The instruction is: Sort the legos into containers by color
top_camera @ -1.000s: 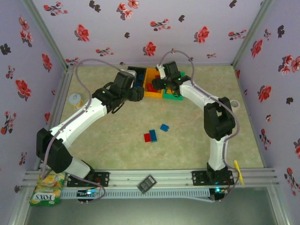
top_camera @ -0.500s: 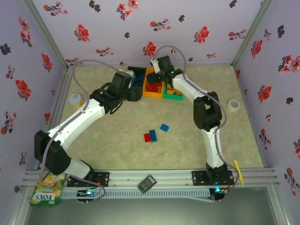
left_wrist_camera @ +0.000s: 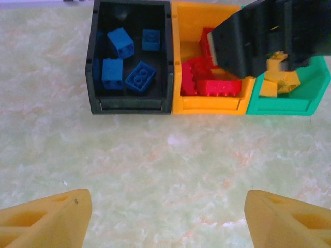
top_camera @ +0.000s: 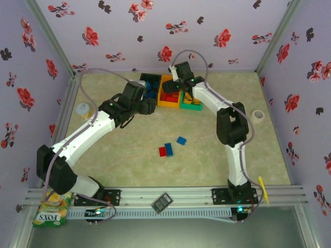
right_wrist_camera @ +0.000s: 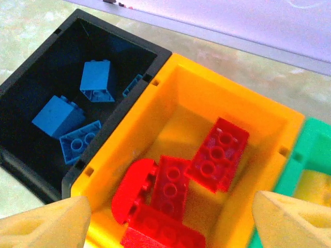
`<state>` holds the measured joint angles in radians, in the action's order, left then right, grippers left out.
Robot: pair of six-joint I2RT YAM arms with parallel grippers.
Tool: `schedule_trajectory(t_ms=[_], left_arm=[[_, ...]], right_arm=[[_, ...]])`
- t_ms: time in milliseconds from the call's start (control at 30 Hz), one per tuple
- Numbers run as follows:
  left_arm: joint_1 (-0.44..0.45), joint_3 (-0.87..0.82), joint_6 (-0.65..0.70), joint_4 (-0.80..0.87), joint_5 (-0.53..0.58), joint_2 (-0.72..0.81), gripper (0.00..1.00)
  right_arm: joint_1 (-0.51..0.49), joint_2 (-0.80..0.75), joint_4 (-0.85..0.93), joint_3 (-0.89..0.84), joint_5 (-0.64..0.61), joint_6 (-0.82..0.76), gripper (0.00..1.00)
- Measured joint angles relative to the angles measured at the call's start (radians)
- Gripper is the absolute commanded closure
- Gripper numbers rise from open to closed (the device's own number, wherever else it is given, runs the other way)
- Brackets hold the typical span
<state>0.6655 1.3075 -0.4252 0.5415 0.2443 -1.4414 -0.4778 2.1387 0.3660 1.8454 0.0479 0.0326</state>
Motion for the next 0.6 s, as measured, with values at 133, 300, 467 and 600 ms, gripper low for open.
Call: schedule_trajectory(t_ms=[133,300,467,600], left_arm=[[0.026,-0.068,-0.048,0.014,-0.013,0.008,0.23],[0.111,-0.144,-0.128,0.052,-0.027,0.008,0.23],[0.215,-0.172,-0.232,0.093,-0.039,-0.001,0.24],[0.279,-0.189,-0.33,0.103,-0.055,-0.046,0.26]], right_arm=[[0.007,-0.14,-0.004,-0.125,-0.027,0.026,0.18],[0.013,-0.296,-0.028,-0.263,-0.051,0.058,0.19],[0.015,-0.363,-0.066,-0.389,-0.067,0.085,0.19],[0.015,-0.367,-0.078,-0.48,-0.076,0.108,0.21]])
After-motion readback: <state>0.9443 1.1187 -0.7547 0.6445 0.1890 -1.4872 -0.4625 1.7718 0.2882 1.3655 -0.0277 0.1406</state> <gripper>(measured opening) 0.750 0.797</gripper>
